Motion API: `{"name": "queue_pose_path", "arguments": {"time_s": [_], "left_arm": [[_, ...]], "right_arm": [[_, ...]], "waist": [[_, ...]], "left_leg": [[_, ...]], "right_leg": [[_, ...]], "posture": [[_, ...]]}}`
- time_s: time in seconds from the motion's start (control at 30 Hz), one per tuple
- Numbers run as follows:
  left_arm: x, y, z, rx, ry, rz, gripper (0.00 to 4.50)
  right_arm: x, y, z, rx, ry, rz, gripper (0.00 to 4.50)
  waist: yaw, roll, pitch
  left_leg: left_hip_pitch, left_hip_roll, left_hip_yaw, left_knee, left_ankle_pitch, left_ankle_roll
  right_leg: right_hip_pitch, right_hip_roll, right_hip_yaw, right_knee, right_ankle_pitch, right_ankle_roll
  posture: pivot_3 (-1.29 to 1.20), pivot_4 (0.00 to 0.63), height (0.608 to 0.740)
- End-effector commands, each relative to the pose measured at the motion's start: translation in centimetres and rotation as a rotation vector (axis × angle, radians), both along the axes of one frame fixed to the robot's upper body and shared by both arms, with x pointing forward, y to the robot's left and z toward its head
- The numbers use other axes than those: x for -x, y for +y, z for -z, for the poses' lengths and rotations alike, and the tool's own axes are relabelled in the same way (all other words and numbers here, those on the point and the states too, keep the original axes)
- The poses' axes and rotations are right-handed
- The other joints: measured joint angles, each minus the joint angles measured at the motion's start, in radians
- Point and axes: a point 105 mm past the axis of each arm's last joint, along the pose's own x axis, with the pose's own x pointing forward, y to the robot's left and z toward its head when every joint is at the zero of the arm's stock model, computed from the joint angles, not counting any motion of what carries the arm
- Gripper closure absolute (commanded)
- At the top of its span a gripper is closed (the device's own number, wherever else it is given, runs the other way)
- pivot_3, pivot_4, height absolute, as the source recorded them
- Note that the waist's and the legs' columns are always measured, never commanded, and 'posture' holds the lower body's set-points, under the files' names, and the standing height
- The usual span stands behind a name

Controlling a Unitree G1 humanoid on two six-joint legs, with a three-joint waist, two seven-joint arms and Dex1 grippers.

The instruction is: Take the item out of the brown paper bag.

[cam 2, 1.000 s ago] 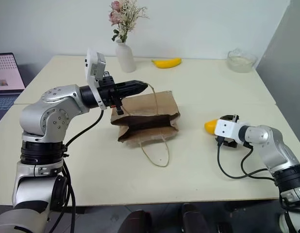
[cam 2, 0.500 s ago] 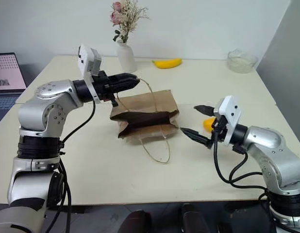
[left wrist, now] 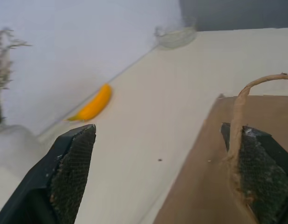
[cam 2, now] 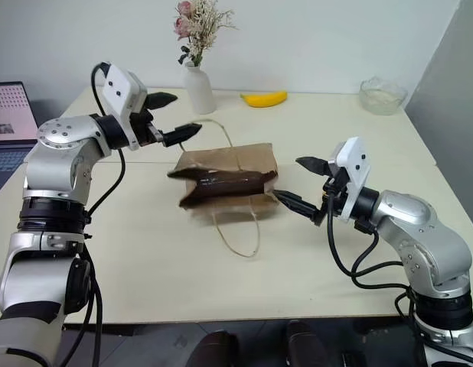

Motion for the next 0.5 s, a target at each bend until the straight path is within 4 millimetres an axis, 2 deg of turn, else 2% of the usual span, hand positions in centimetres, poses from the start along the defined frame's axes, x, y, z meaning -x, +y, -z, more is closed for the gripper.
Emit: {"name": "queue_pose_path", "arguments": {"time_s": [0.03,0.2,0.37,0.5], "left_arm": [[-0.2,1.1,-2.7,0.023,-0.113,-0.068,0.04],[-0.1,1.2,-3.1,0.081,-0.108,-0.057,0.04],[1.6,-0.2,-2.3,0.108,0.003,0.1,0.04],[2.6,-0.3,-2.3,0.129,0.035,0.142,0.04]], "right_arm": [[0.1,0.4,-1.3,-0.008,-0.065,-0.021,0.0],[0.0,0.6,-1.4,-0.003,-0.069,-0.037,0.0],[0.0,0.8,-1.5,-0.015,-0.062,-0.047,0.0],[-0.1,0.9,-1.4,-0.021,-0.058,-0.049,0.0]], "waist": [[0.0,0.0,0.0],[0.001,0.0,0.0],[0.0,0.0,0.0],[-0.001,0.0,0.0]], "left_leg": [[0.0,0.0,0.0,0.0,0.0,0.0],[0.0,0.0,0.0,0.0,0.0,0.0],[0.0,0.0,0.0,0.0,0.0,0.0],[0.0,0.0,0.0,0.0,0.0,0.0]], "right_leg": [[0.0,0.0,0.0,0.0,0.0,0.0],[0.0,0.0,0.0,0.0,0.0,0.0],[0.0,0.0,0.0,0.0,0.0,0.0],[0.0,0.0,0.0,0.001,0.0,0.0]], "posture": [[0.0,0.15,0.74],[0.0,0.15,0.74],[0.0,0.15,0.74],[0.0,0.15,0.74]]}}
